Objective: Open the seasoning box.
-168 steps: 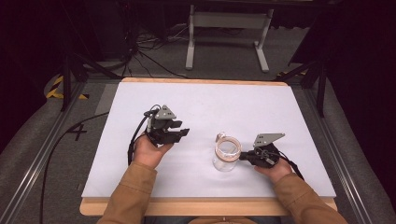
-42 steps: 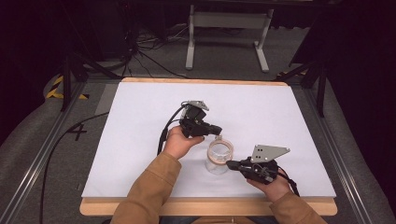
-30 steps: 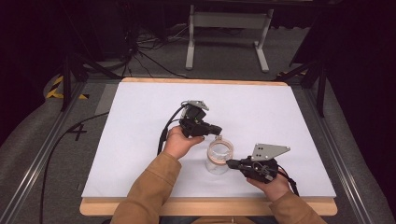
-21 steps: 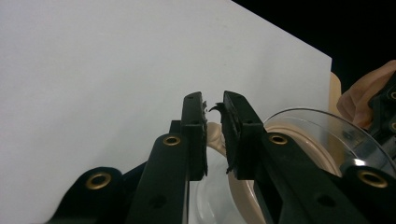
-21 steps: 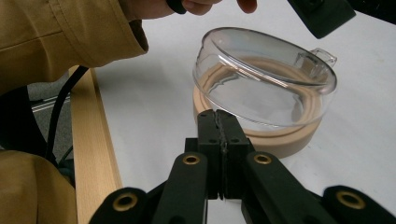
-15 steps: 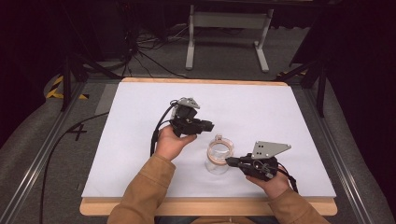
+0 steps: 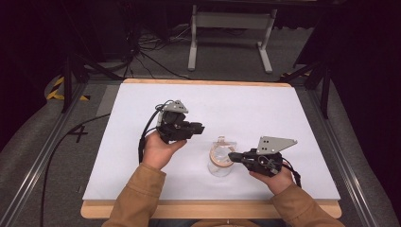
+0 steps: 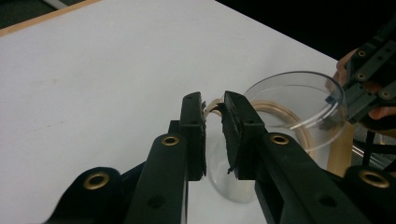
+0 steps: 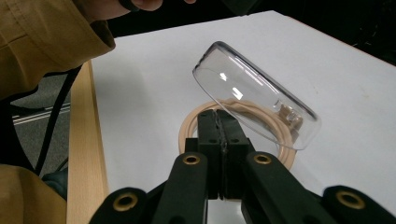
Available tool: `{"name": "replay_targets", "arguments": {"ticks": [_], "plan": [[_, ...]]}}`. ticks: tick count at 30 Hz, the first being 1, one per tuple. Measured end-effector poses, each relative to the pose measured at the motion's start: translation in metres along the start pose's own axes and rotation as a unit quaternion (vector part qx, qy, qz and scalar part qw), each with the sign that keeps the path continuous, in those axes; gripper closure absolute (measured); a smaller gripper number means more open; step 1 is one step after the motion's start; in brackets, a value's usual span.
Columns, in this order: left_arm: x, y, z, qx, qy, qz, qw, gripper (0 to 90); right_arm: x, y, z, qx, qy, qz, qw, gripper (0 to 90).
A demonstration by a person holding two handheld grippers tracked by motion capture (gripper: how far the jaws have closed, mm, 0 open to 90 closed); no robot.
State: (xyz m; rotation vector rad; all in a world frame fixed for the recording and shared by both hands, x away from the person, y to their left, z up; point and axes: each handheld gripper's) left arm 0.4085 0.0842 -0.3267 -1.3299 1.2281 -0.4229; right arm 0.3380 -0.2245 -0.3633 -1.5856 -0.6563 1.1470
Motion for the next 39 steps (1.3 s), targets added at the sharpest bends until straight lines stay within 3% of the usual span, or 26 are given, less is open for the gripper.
{"name": "replay_targets", "arguments": {"ticks": [4,16,28,39], "plan": [[-0.011,0.006,0.001,-0.005,-0.010,0.000,0.9999,77.9,0.001,-0.004,-0.005,0.003,-0.010,-0.011,0.9999,89.8],[-0.039,0.022,0.011,-0.033,-0.040,-0.003,0.9987,76.8,0.003,-0.010,-0.020,-0.005,-0.001,-0.018,0.9998,89.8],[-0.044,0.032,0.017,-0.050,-0.048,0.008,0.9976,76.0,0.008,-0.008,-0.035,0.006,0.014,-0.019,0.9997,89.8],[-0.040,0.034,0.019,-0.054,-0.043,0.018,0.9975,75.5,0.010,-0.003,-0.044,0.014,0.060,-0.009,0.9981,89.7]]}}
Point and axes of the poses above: each handheld gripper's, and its own axes: x roughly forward along the jaws, y roughly out of its underside, z roughly to its left, and after that the axes turned 7 degrees about -z, right-handed
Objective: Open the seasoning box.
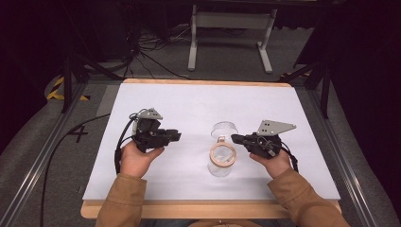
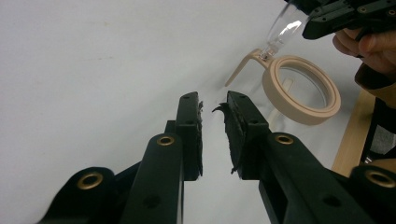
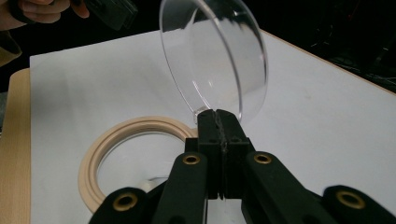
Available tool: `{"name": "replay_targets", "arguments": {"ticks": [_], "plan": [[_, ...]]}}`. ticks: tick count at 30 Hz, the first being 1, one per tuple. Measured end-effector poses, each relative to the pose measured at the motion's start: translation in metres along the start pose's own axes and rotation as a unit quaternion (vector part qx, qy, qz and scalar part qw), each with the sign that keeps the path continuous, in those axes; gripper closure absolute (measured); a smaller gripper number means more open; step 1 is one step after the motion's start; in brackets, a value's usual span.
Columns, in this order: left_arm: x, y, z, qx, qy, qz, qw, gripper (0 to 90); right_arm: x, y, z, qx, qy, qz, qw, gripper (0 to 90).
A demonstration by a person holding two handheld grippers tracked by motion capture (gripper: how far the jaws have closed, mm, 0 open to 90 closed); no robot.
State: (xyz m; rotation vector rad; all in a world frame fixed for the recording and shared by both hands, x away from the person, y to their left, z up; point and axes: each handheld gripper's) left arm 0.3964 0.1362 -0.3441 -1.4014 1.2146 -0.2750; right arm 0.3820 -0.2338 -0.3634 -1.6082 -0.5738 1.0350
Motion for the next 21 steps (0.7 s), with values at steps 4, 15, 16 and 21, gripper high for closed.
{"name": "replay_targets", "arguments": {"ticks": [4,15,16,21], "plan": [[0.002,-0.001,0.000,0.002,0.001,0.001,1.0000,75.3,-0.003,0.000,0.001,-0.002,-0.004,-0.003,1.0000,89.6],[0.006,-0.004,-0.001,0.003,0.008,0.004,1.0000,74.9,-0.012,-0.004,0.005,-0.011,-0.012,-0.011,0.9998,89.5],[0.007,-0.005,-0.001,0.004,0.009,0.001,0.9999,75.0,-0.015,-0.004,0.004,-0.010,-0.011,-0.014,0.9998,89.5],[0.008,-0.007,-0.001,0.013,0.002,0.006,0.9999,74.2,-0.026,-0.007,0.000,-0.005,-0.010,-0.017,0.9998,89.5]]}}
Point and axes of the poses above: each handheld gripper's, and its own axes: x roughly forward along the jaws, y roughly out of its underside, z roughly to its left, and after that the axes turned 7 degrees about -z, right-handed
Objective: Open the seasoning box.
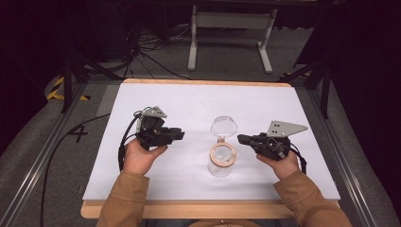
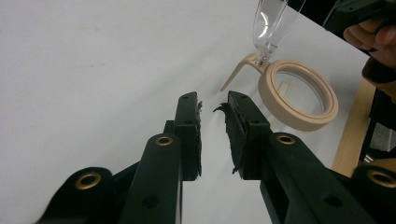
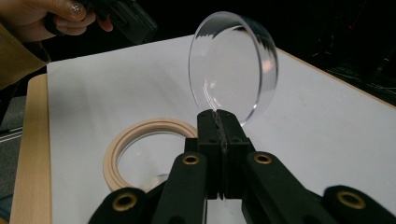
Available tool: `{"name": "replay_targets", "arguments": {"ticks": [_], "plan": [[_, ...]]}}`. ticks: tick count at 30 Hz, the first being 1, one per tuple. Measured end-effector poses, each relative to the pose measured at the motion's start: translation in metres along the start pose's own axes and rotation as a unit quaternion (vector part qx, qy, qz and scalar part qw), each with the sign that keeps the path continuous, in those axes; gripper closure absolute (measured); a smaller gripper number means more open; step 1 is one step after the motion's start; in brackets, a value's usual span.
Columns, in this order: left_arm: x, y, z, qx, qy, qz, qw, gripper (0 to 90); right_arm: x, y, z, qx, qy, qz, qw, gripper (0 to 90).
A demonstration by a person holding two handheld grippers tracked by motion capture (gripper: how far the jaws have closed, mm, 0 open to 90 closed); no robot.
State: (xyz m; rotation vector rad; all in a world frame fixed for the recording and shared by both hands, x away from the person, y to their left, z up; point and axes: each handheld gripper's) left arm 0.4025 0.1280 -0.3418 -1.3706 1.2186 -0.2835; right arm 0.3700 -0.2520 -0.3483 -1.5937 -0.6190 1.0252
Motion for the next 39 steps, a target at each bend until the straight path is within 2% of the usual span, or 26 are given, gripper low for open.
{"name": "replay_targets", "arguments": {"ticks": [3,6,8,13,15,17,18,22,24,28,31,33,36,39], "plan": [[0.000,0.001,0.000,0.004,-0.008,0.003,1.0000,72.4,-0.006,-0.002,-0.003,0.000,0.001,-0.003,1.0000,89.5],[-0.002,0.002,0.002,0.012,-0.014,0.006,0.9998,71.4,-0.014,-0.004,-0.010,0.008,0.000,-0.002,1.0000,89.5],[-0.004,0.003,0.003,0.011,-0.017,0.008,0.9998,71.2,-0.019,-0.005,-0.015,0.015,0.001,0.001,0.9999,89.4],[-0.005,0.005,0.007,0.009,-0.023,0.006,0.9997,70.7,-0.034,-0.006,-0.028,0.029,0.013,-0.002,0.9995,89.2],[-0.007,0.007,0.011,0.010,-0.026,0.009,0.9996,70.5,-0.041,-0.004,-0.037,0.035,0.024,0.000,0.9991,88.5],[-0.007,0.008,0.012,0.002,-0.027,0.007,0.9996,70.4,-0.042,-0.003,-0.039,0.038,0.027,0.001,0.9989,88.2],[-0.008,0.010,0.014,0.002,-0.031,0.005,0.9995,70.3,-0.045,-0.001,-0.045,0.046,0.035,0.004,0.9983,87.9],[-0.009,0.012,0.017,-0.001,-0.041,0.004,0.9992,70.4,-0.047,0.003,-0.052,0.053,0.046,0.011,0.9975,87.6],[-0.009,0.013,0.019,-0.004,-0.049,0.005,0.9988,70.5,-0.050,0.008,-0.059,0.063,0.060,0.024,0.9959,87.1],[-0.007,0.016,0.025,-0.005,-0.058,0.009,0.9983,70.4,-0.052,0.015,-0.066,0.076,0.072,0.031,0.9940,86.1],[-0.003,0.021,0.029,-0.009,-0.062,0.008,0.9980,70.4,-0.050,0.024,-0.074,0.088,0.083,0.047,0.9915,85.2],[0.001,0.025,0.033,-0.013,-0.064,0.015,0.9978,70.5,-0.049,0.029,-0.079,0.094,0.087,0.053,0.9904,84.9],[0.007,0.030,0.038,-0.020,-0.069,0.029,0.9970,70.4,-0.048,0.037,-0.086,0.105,0.098,0.069,0.9872,84.3],[0.009,0.033,0.042,-0.023,-0.072,0.030,0.9967,70.3,-0.047,0.046,-0.093,0.115,0.108,0.090,0.9833,83.3]]}}
Point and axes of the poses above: each handheld gripper's, and its own axes: x roughly forward along the jaws, y roughly out of its underside, z roughly to its left, and after that the axes turned 7 degrees about -z, right-handed
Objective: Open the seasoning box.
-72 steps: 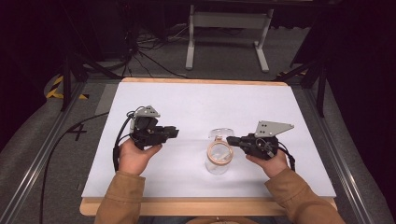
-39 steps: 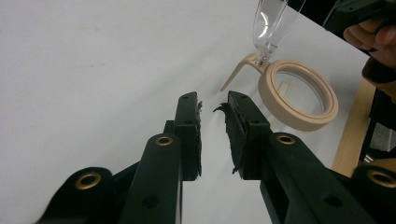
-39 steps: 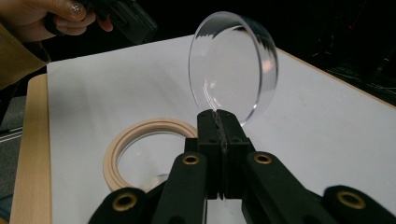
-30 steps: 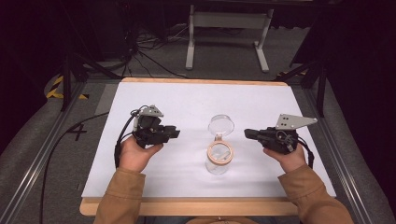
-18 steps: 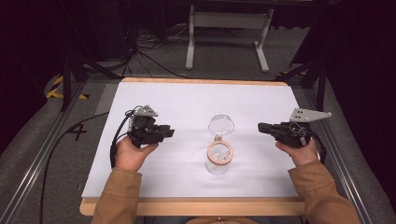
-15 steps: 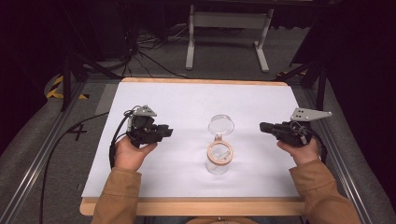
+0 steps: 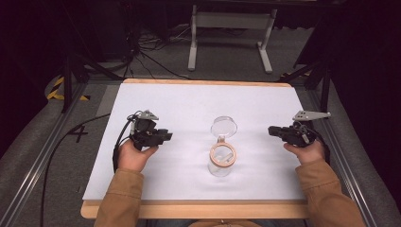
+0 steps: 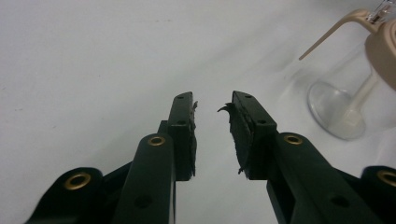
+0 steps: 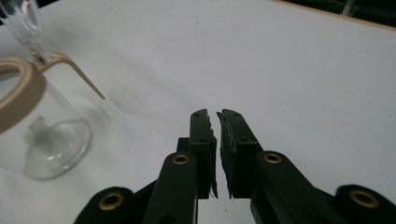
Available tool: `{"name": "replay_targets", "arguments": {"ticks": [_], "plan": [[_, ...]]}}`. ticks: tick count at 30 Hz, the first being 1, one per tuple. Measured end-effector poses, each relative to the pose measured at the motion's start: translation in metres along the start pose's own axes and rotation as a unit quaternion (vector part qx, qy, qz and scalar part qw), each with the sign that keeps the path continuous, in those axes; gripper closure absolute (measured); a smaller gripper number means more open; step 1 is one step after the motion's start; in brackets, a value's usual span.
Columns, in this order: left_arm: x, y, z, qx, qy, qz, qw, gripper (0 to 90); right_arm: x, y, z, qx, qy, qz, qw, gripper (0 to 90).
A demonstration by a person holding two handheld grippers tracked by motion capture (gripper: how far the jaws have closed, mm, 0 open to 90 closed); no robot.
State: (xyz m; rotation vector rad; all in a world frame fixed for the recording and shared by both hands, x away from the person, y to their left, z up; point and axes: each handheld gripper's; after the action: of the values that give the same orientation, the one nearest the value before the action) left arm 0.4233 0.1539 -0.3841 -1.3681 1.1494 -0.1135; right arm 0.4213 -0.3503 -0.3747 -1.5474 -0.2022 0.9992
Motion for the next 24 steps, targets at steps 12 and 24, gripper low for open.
{"name": "replay_targets", "arguments": {"ticks": [12,24], "plan": [[0.009,0.008,0.006,0.001,-0.005,0.016,0.9999,69.5,0.019,0.023,-0.014,0.025,0.011,0.031,0.9991,81.2],[0.016,0.011,0.008,0.005,-0.001,0.015,0.9999,68.1,0.037,0.041,-0.010,0.026,0.000,0.060,0.9978,80.9]]}}
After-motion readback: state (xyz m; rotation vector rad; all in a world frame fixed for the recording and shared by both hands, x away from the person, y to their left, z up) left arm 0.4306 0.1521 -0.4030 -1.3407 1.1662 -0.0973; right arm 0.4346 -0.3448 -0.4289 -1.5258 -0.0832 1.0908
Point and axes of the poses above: each handheld gripper's, and its own axes: x roughly forward along the jaws, y roughly out of its underside, z roughly to its left, and after that the axes turned 7 degrees about -z, right-handed
